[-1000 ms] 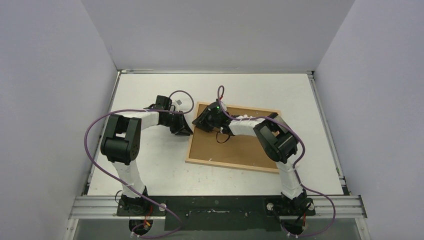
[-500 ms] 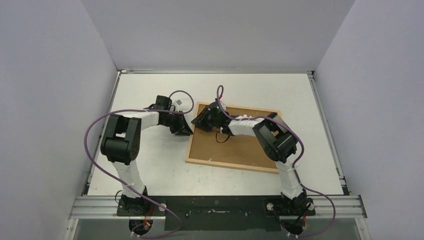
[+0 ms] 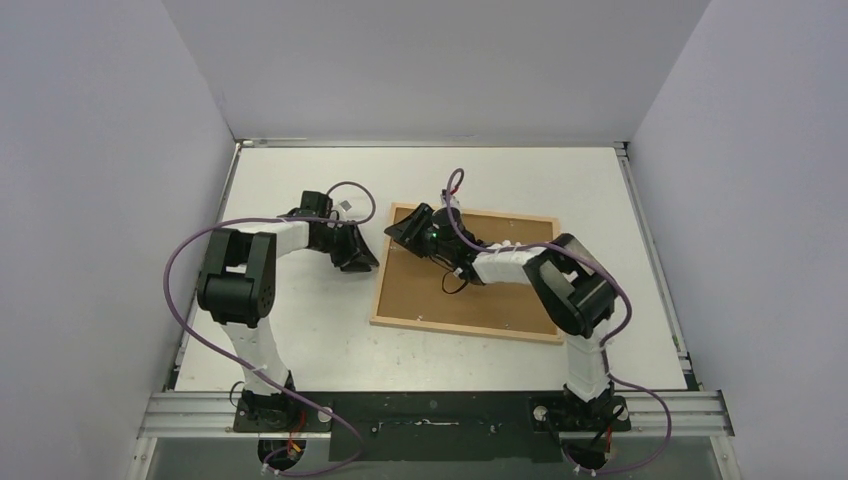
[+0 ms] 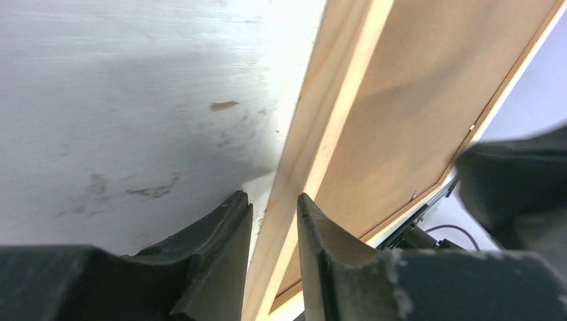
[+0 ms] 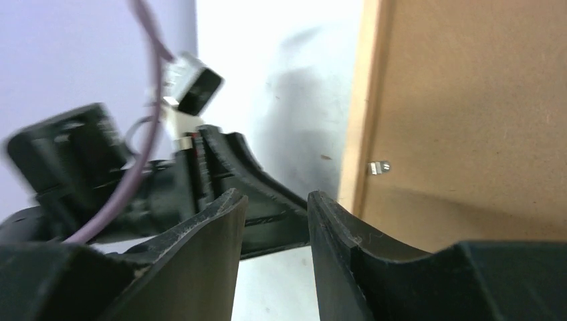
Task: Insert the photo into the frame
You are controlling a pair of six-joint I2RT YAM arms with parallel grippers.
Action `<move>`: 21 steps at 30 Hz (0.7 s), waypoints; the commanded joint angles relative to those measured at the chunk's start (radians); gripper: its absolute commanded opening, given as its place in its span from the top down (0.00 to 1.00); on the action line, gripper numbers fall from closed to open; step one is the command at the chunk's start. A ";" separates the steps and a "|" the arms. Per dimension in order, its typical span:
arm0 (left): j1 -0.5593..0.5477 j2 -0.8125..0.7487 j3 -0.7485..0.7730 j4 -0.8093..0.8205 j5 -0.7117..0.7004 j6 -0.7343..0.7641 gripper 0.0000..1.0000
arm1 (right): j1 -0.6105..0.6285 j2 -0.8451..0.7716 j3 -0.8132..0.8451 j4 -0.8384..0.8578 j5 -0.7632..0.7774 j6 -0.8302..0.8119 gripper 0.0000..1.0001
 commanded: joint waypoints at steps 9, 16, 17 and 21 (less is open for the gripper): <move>0.069 0.015 0.112 0.062 0.131 -0.073 0.55 | -0.115 -0.362 -0.018 -0.336 0.317 -0.239 0.54; 0.064 0.071 0.209 0.065 0.121 -0.061 0.51 | -0.233 -0.363 0.007 -0.448 0.278 -0.261 0.49; 0.061 0.080 0.225 0.068 0.110 -0.059 0.51 | -0.244 -0.352 0.015 -0.450 0.257 -0.261 0.49; 0.046 0.129 0.276 0.068 0.075 -0.049 0.46 | -0.255 -0.288 0.069 -0.485 0.215 -0.276 0.49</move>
